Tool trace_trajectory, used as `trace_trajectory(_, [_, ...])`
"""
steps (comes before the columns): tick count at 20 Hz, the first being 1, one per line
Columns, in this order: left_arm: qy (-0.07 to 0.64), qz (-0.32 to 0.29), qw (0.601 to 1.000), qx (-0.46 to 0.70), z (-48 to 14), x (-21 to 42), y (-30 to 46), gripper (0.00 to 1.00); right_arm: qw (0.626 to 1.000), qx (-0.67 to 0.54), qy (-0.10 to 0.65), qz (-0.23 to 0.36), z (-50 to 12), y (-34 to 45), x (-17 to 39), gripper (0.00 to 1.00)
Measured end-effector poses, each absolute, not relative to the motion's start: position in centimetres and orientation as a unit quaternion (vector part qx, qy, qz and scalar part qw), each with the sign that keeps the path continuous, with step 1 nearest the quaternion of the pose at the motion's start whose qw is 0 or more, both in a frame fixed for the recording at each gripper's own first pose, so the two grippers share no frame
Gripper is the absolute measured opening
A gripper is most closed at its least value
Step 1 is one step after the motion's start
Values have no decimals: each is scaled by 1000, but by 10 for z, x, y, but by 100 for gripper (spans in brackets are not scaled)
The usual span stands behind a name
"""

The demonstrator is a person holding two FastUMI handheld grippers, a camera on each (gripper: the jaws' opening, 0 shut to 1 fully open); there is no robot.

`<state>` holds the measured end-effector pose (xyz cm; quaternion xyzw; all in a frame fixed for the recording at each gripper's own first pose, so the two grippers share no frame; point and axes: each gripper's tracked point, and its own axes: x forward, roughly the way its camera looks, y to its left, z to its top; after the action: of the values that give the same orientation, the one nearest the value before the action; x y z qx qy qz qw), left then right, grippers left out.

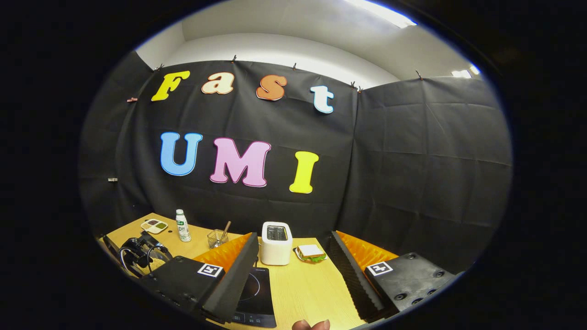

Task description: First push the handle of the pot to place it horizontally, then grasp the pot with both hands and set it on the induction cooktop.

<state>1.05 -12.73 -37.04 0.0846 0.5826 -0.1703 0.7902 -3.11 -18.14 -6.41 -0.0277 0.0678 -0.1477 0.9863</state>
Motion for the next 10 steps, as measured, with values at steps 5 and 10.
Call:
trace_trajectory(5, [576,-168,795,88,-371,34,-138,5,984,-28,73,-162,-68,-195,-33,98])
trace_trajectory(10, [569,-167,799,99,-372,60,-147,5,982,-31,77,-170,-72,-204,-32,98])
